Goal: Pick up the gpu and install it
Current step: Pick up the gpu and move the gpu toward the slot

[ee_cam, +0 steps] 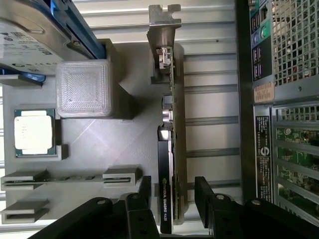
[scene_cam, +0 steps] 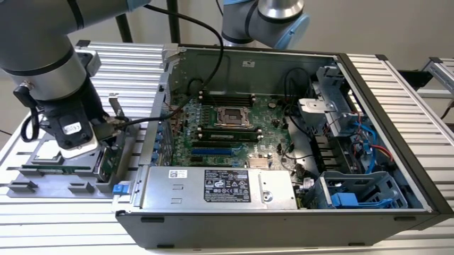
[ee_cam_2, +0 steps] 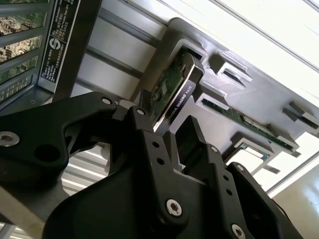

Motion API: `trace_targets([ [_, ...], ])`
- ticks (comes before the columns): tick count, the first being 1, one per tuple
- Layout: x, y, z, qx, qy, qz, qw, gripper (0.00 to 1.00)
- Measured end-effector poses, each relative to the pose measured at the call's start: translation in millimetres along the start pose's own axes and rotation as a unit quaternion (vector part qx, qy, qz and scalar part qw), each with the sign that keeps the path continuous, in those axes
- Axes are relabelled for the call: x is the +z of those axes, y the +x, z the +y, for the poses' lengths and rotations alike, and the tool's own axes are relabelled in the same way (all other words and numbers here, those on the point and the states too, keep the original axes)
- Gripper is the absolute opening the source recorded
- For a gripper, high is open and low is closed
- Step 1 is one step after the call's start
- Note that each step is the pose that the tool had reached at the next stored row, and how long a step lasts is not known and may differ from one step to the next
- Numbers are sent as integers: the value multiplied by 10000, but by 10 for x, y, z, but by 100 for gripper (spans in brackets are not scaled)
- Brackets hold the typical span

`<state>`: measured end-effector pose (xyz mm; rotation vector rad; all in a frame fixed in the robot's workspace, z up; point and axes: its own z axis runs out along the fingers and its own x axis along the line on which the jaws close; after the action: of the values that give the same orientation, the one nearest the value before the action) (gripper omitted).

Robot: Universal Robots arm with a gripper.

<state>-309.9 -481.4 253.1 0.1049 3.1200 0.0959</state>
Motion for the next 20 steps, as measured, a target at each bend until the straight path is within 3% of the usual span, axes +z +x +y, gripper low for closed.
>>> trace_targets([
  [10,39,17,-4,-1,0,-2,10000,100],
  [20,85,47,11,-7,-5,-62,10000,100],
])
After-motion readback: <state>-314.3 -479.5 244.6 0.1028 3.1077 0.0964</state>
